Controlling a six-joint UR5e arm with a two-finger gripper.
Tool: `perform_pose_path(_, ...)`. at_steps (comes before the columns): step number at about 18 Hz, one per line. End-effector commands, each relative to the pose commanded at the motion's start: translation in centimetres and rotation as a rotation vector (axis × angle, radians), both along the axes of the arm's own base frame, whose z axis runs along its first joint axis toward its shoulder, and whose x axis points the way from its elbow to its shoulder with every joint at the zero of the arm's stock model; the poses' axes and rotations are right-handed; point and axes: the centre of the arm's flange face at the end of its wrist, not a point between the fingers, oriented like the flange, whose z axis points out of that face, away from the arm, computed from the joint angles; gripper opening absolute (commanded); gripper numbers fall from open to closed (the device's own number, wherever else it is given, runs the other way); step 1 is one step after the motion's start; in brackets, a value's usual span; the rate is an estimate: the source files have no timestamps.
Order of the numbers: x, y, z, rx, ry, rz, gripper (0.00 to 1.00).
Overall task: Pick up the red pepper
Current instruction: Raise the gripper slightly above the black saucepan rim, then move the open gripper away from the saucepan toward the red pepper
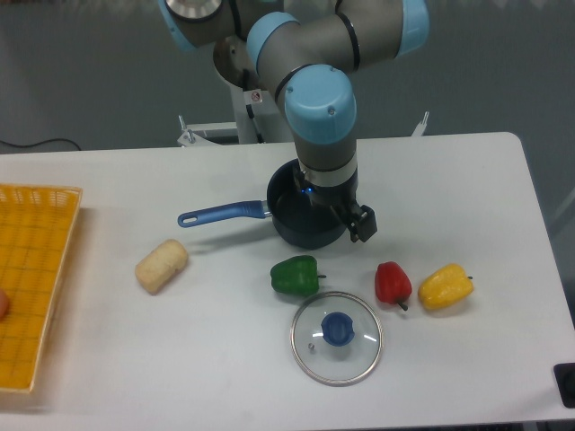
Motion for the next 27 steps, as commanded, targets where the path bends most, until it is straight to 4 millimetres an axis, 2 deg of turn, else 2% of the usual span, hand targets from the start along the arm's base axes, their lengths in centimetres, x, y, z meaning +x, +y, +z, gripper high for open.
perform_pose_path(7, 0.0, 0.1, -0.2, 0.016, -0.011, 0.025, 1.00)
perform_pose_path(13, -0.5, 0.1, -0.5, 0.086, -0.030, 0.242, 1.00)
perform_pose_path(17, -0.5, 0.1, -1.2, 0.098, -0.023, 0.292, 1.00)
perform_pose_path(21, -0.8, -0.5, -2.7, 0.111, -0.015, 0.373, 1.00)
perform_pose_path(27, -3.5, -2.4, -6.6, 0.108, -0.022, 0.603, 1.00)
